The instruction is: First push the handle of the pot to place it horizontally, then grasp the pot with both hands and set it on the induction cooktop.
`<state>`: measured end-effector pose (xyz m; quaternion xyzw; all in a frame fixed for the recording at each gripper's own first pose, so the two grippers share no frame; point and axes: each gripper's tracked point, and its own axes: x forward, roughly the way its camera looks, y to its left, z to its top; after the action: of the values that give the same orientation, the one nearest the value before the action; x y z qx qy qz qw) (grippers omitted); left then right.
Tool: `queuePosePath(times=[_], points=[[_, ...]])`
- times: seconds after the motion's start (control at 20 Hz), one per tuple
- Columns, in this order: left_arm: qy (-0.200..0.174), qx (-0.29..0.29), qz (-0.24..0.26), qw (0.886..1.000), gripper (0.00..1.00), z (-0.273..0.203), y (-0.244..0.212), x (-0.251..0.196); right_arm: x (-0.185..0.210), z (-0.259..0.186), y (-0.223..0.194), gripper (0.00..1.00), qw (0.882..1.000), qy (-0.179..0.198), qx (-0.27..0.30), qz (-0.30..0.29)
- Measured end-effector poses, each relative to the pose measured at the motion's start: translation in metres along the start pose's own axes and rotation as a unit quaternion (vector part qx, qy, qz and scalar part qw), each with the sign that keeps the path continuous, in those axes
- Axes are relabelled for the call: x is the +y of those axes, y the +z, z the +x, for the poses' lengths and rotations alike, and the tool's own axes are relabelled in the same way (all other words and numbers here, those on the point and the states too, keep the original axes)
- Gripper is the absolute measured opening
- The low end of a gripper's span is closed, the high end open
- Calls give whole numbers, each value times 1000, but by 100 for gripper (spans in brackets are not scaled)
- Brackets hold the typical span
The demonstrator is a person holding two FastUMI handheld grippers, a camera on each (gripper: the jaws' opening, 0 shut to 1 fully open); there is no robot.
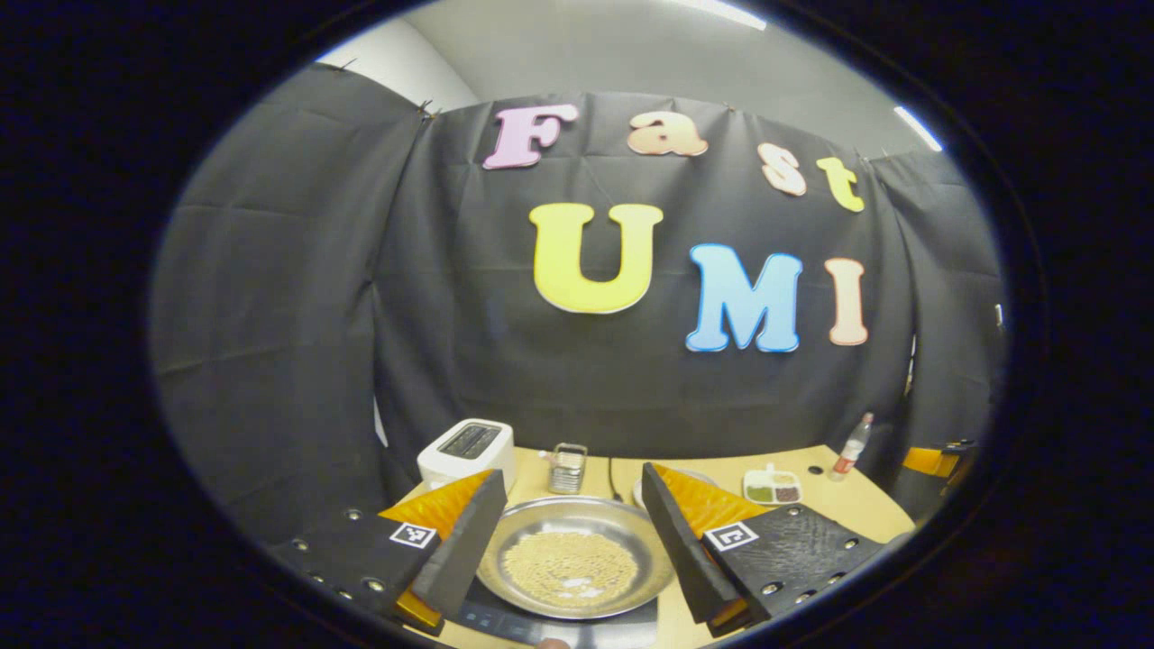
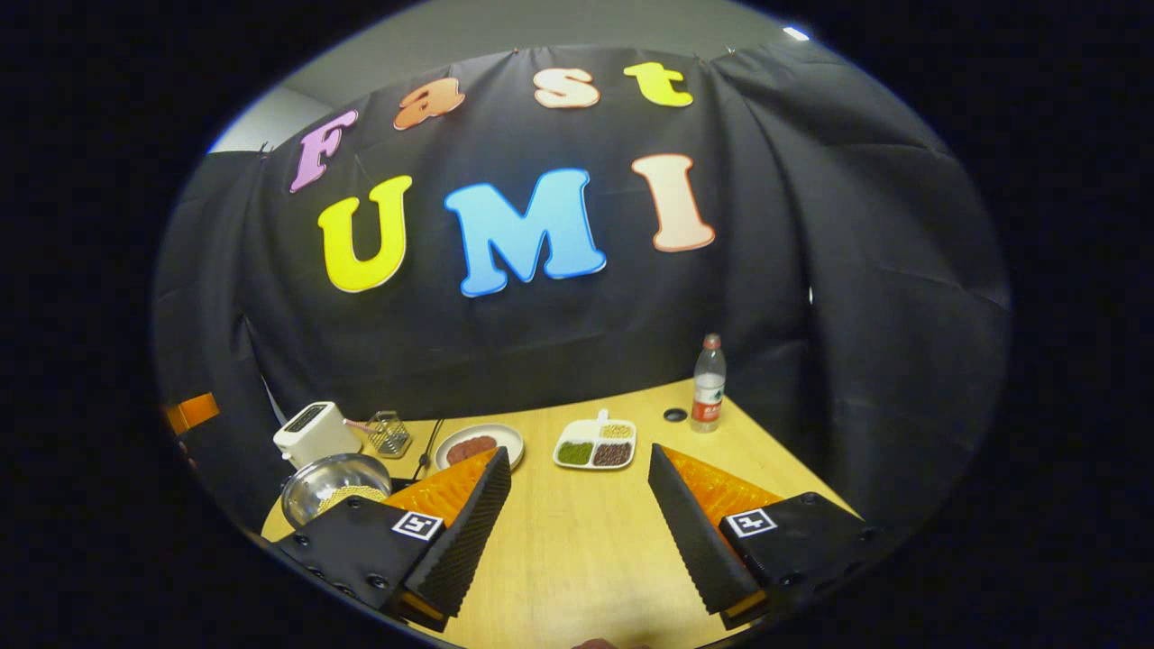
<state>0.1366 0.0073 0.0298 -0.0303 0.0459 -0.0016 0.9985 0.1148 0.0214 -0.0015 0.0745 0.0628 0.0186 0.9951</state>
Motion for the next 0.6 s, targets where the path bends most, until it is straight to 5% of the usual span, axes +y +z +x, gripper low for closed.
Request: queuePosePath(times=[0.3, 0.4, 0.6], points=[[-21, -50, -9, 998, 87, -53, 19, -103, -66, -46, 33, 98, 997, -26, -67, -6], [-25, -53, -15, 998, 87, -76, 15, -133, -69, -65, 27, 98, 998, -5, -63, -3], [27, -66, -12, 997, 87, -119, 8, -159, -84, -92, 12, 98, 997, 42, -53, -22]])
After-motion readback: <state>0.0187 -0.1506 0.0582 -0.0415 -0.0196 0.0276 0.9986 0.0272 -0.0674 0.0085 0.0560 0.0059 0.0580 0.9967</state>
